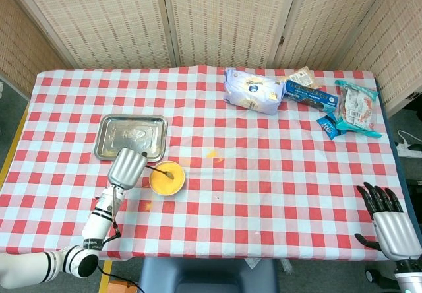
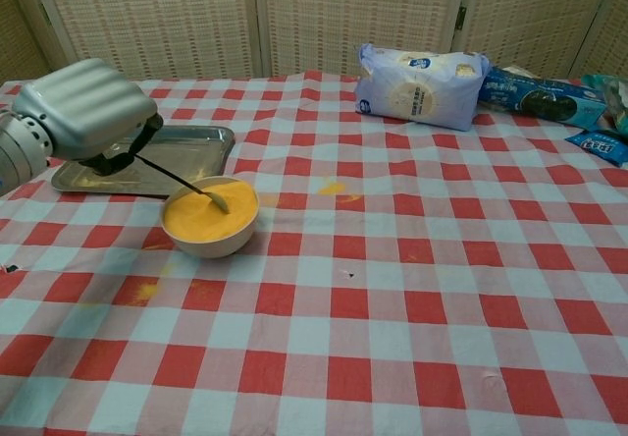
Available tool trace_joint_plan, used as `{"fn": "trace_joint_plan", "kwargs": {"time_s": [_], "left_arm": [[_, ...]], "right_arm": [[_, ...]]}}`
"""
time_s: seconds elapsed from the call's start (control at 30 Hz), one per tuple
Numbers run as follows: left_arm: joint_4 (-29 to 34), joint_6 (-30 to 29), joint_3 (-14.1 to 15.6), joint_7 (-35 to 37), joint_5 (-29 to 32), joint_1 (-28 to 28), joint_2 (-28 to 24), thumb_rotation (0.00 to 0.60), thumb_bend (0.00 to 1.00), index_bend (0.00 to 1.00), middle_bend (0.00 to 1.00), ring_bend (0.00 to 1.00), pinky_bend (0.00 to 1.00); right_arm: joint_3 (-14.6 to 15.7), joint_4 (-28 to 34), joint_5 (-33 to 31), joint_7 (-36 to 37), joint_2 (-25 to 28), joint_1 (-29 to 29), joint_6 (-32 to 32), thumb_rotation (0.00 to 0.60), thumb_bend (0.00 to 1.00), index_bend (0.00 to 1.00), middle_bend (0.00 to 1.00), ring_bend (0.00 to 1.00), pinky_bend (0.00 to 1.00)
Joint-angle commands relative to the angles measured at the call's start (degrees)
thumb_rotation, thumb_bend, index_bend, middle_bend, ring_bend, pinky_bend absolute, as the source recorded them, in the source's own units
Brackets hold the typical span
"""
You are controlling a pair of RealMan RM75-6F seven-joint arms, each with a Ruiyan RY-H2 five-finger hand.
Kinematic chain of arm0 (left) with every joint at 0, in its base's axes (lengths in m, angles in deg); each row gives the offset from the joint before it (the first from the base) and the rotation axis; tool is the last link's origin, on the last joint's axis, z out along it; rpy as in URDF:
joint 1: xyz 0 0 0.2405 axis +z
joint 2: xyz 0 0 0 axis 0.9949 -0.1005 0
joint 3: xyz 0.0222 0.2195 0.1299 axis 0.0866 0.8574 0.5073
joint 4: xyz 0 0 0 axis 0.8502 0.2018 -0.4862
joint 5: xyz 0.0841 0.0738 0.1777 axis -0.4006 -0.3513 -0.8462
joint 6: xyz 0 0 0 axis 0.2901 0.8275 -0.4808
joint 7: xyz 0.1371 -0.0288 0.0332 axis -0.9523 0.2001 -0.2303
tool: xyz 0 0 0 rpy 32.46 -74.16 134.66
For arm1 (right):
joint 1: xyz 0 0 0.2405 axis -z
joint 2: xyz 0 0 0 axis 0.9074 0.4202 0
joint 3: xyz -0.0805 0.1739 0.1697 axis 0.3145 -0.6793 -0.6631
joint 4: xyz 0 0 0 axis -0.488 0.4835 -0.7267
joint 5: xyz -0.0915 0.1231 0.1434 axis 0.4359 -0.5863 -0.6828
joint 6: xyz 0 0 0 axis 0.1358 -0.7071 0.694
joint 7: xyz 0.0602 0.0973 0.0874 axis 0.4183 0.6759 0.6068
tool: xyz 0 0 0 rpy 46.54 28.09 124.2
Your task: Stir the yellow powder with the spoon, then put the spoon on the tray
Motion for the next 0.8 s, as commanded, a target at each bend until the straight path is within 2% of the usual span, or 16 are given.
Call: {"fn": "trace_joint_plan", "kwargs": {"time_s": [0.03, 0.2, 0.57, 0.8], "left_arm": [[0.39, -0.3, 0.61, -0.01, -0.48, 0.8, -0.88, 0.6, 0.92, 0.87, 1.0, 1.0, 1.0], [1.32, -1.07, 0.7, 0.69, -1.16, 1.86, -2.36, 0.6, 0.92, 0.87, 1.0, 1.0, 1.0], [7.64, -2.91, 1.27, 0.83, -3.03, 4.15, -6.15, 0.6, 0.92, 0.87, 1.0, 1.0, 1.0], [10.91, -3.9, -0.34, 4.49, -5.57, 4.63, -6.89, 0.6, 0.92, 0.87, 1.0, 1.0, 1.0]], "right_arm": [[0.1, 0.11, 0.22, -0.24, -0.1, 0.06, 0.1, 0.6, 0.03, 0.0, 0.0, 0.0, 0.0], [0.34, 0.32, 0.76, -0.71, -0.3, 0.08, 0.16, 0.6, 0.03, 0.0, 0.0, 0.0, 0.0], [0.72, 0.47, 1.95, -0.5, -0.17, 0.18, 0.61, 0.6, 0.03, 0.0, 0.0, 0.0, 0.0], [0.96, 0.48, 2.64, -0.18, -0.01, 0.42, 1.14, 0.6, 0.03, 0.0, 0.0, 0.0, 0.0]]}}
